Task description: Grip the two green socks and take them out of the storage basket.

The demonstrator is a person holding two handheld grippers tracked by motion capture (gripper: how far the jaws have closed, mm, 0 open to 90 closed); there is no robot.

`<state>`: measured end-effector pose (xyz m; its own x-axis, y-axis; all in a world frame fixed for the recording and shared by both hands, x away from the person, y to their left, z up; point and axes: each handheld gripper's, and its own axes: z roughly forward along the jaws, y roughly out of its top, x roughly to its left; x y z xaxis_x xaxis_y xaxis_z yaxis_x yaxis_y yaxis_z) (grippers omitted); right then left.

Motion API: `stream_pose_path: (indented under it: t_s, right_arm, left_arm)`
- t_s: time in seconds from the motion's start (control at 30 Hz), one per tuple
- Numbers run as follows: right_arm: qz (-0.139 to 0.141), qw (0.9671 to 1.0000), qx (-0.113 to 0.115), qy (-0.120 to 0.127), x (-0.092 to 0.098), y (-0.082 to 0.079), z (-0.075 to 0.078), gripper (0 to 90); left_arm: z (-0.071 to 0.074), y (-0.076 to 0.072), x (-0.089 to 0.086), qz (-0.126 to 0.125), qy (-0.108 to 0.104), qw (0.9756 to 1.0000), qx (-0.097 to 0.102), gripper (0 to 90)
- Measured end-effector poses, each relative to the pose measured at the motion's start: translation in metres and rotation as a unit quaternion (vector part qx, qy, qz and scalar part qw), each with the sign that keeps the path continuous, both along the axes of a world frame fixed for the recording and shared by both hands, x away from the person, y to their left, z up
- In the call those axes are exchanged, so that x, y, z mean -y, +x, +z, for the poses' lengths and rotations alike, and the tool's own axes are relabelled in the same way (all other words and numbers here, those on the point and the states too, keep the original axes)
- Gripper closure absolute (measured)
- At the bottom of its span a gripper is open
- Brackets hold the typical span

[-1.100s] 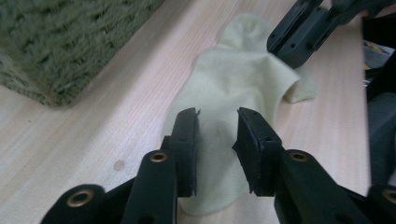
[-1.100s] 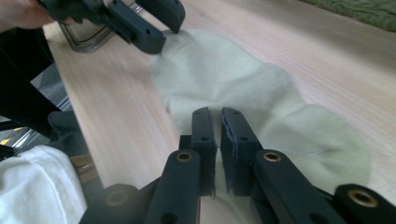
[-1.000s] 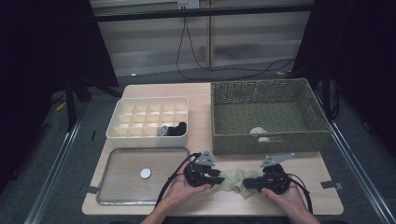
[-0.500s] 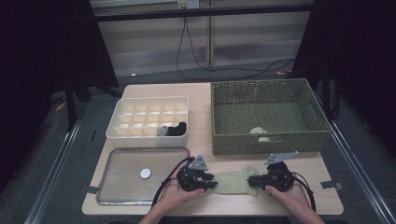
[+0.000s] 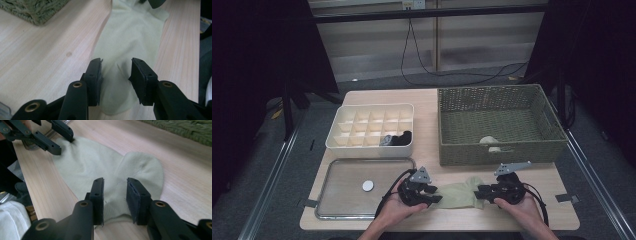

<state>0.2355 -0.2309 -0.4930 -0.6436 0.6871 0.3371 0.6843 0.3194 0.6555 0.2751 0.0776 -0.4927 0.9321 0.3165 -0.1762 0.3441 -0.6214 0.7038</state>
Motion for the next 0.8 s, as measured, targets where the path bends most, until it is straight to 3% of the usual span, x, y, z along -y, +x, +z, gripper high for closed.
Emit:
stream_pose_path:
  t_s: [0.2, 0.23, 0.33, 0.43, 0.6, 0.7, 0.73, 0.77, 0.8]
  right_arm:
    - [-0.016, 0.9998, 0.009, -0.001, 0.006, 0.004, 0.002, 65.1]
    - [-0.020, 0.9997, 0.011, -0.005, 0.007, 0.007, 0.002, 64.4]
    - [-0.023, 0.9996, 0.015, -0.007, 0.007, 0.013, 0.003, 64.2]
    - [-0.029, 0.9993, 0.022, -0.008, 0.004, 0.022, 0.003, 65.5]
    - [-0.027, 0.9993, 0.018, -0.018, 0.001, 0.030, 0.002, 62.8]
    - [-0.029, 0.9992, 0.018, -0.020, 0.002, 0.036, 0.003, 61.6]
    - [-0.029, 0.9992, 0.018, -0.020, 0.002, 0.036, 0.003, 61.6]
    - [-0.027, 0.9993, 0.016, -0.020, 0.001, 0.038, 0.001, 61.6]
    - [-0.027, 0.9993, 0.015, -0.023, 0.000, 0.040, -0.001, 61.8]
  left_arm:
    - [0.009, 0.000, 0.010, 0.004, -0.032, 0.9995, -0.005, 61.0]
    - [0.009, 0.000, 0.012, -0.002, -0.032, 0.9995, -0.004, 66.5]
    - [0.009, 0.000, 0.021, -0.011, -0.024, 0.9996, -0.008, 67.3]
    - [0.008, -0.002, 0.032, -0.020, -0.033, 0.9992, -0.010, 67.4]
    - [0.007, -0.005, 0.043, -0.035, -0.027, 0.9989, -0.016, 68.3]
    - [0.005, -0.004, 0.047, -0.055, -0.009, 0.9985, -0.005, 69.0]
    - [0.003, -0.003, 0.048, -0.051, -0.016, 0.9985, -0.012, 69.0]
    - [0.003, -0.002, 0.047, -0.053, -0.005, 0.9985, -0.011, 69.3]
    - [0.001, -0.002, 0.048, -0.050, -0.007, 0.9987, -0.010, 69.5]
